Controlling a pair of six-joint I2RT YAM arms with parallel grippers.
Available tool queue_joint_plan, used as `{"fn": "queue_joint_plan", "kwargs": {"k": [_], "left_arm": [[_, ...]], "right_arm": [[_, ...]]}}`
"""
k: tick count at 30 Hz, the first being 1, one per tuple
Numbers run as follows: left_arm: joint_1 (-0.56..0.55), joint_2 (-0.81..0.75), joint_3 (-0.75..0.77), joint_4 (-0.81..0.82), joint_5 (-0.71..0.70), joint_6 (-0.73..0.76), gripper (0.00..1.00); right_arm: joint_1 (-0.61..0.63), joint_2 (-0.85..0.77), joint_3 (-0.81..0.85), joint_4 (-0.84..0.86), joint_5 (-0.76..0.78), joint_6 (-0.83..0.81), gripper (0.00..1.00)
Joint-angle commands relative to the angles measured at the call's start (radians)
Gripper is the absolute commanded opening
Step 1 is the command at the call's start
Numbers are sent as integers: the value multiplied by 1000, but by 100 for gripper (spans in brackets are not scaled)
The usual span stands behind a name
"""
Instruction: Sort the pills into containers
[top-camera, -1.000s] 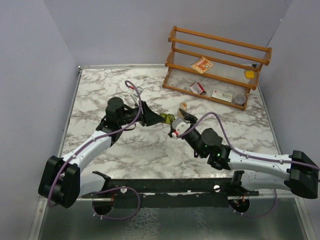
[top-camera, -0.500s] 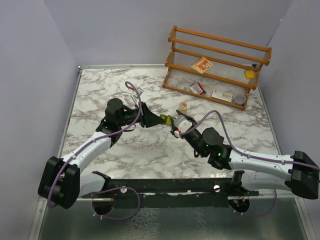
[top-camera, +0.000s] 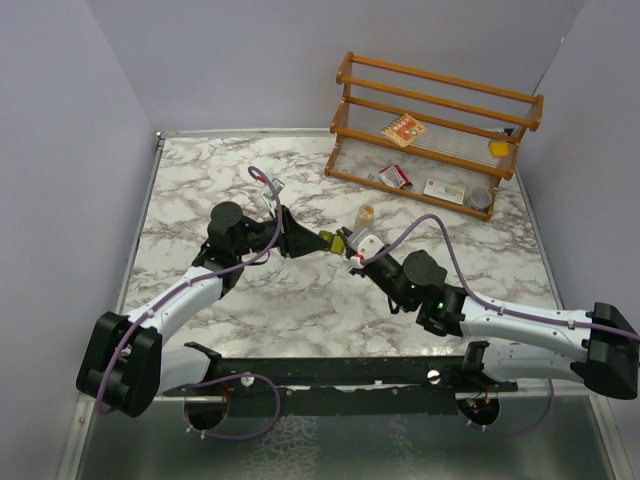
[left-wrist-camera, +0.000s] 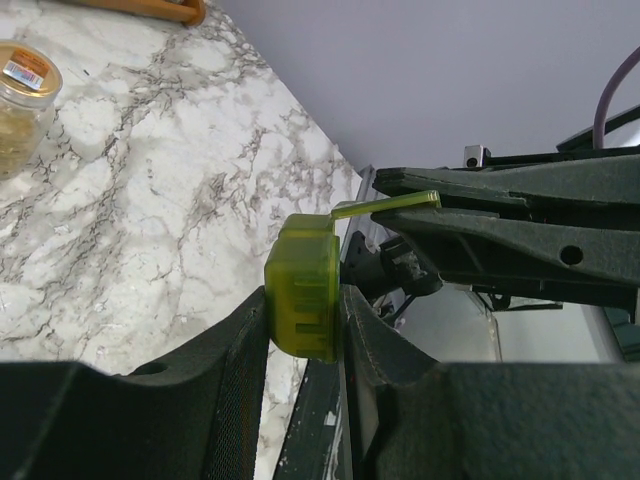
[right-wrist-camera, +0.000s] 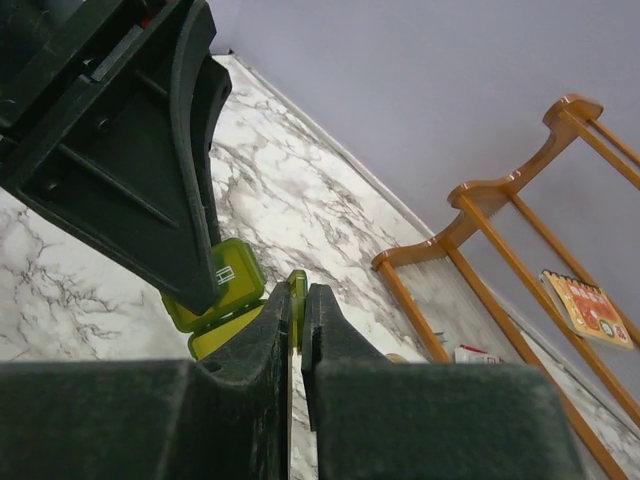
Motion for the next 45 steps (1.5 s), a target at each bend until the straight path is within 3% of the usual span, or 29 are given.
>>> {"fn": "queue_joint_plan", "kwargs": {"k": [1, 5, 9, 10, 12, 13, 14, 15, 25, 32, 41, 45], "left_arm": [[-10, -6, -13, 84, 59, -3, 0], [-11, -18, -19, 99, 45, 1, 2], [-11, -36, -23, 108, 26, 6, 19], [-11, -40, -23, 110, 22, 6, 27], [-11, -45, -25, 111, 11, 12, 52], [-11, -48, -26, 110, 7, 14, 70], [-10, -51, -27, 111, 1, 20, 95], [-11, -52, -29, 111, -3, 24, 99], [-10, -98, -97, 110, -82, 79, 99], [14, -168, -200, 15, -295, 156, 99], [35, -482, -221, -293, -664, 281, 99], [35, -596, -198, -387, -756, 330, 99]], "right_arm": [[2, -7, 71, -77, -49, 69, 1], [1, -16, 87, -129, -44, 105, 1], [1, -7, 95, -172, -47, 135, 1], [1, -5, 96, -175, -48, 140, 1], [2, -1, 98, -182, -49, 150, 1], [1, 1, 98, -180, -48, 154, 1], [2, 4, 99, -179, -46, 160, 1], [2, 3, 99, -180, -49, 162, 1], [2, 30, 112, -186, 12, 199, 1], [-3, 75, 142, -271, 80, 259, 1], [-105, 69, 60, -310, -53, 380, 1], [-111, 114, 23, -275, -77, 383, 1]]}}
